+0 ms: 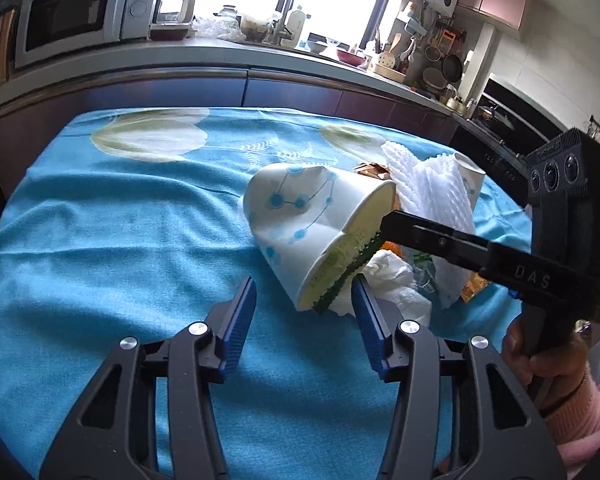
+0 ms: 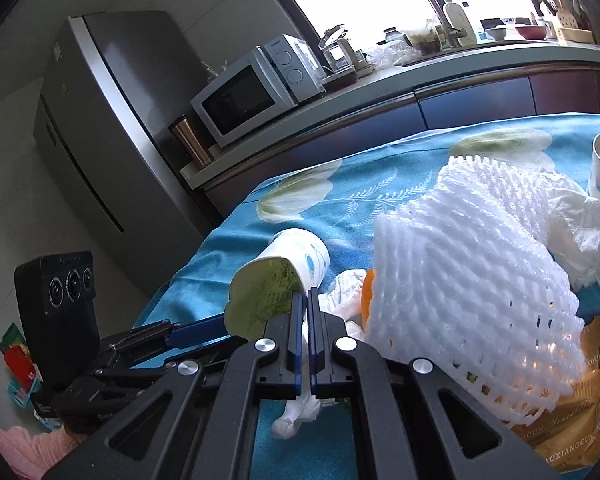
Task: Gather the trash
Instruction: 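Hold the cup with the left gripper while the right gripper approaches it, then grasp the paper cup with the right gripper and open the left gripper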
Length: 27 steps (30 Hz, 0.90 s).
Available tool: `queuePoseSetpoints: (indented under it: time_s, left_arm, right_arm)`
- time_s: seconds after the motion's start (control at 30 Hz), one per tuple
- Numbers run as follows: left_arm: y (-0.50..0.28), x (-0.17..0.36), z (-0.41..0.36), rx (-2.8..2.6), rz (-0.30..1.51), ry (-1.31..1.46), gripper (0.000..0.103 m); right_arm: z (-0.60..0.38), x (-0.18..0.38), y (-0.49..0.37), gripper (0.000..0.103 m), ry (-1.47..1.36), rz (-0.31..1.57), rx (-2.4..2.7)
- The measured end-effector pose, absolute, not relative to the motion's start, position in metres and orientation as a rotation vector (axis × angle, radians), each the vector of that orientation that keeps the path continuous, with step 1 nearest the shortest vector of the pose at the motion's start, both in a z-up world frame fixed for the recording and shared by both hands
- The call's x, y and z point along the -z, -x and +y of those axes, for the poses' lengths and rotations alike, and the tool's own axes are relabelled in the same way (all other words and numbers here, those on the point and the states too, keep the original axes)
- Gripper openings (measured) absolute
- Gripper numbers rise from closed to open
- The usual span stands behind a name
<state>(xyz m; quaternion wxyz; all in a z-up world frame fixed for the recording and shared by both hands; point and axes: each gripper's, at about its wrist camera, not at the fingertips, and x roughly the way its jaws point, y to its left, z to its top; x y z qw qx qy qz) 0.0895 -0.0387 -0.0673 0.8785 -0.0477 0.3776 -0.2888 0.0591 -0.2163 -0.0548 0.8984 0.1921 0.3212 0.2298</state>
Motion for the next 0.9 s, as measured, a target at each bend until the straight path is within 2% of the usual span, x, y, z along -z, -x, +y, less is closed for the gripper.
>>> queuePoseSetpoints:
  time_s: [0.3,0.37,0.5,0.67,0.9]
  left_arm:
    - [-0.103,0.06,-0.024,0.606,0.785,0.165,0.053]
    - [-0.104,0.055,-0.02,0.602,0.778,0.175,0.053]
    - [-0.109,0.048,-0.01,0.607,0.77,0.197,0.053]
    - [-0.115,0.04,-0.003,0.629,0.765,0.226,0.053]
    - [-0.126,0.036,0.006,0.656,0.795,0.277,0.05]
  right_arm:
    - [-0.202,0.048,-0.052,0.002,-0.257,0.662,-0.519]
    - [-0.204,0.048,-0.052,0.006,-0.27,0.687,-0.564]
    - [-0.218,0.039,-0.048,0.022,-0.326,0.674,-0.631]
    - [-0.236,0.032,-0.063,0.023,-0.437,0.678,-0.63]
    - [-0.211,0.048,-0.095,0.023,-0.378,0.773,-0.542]
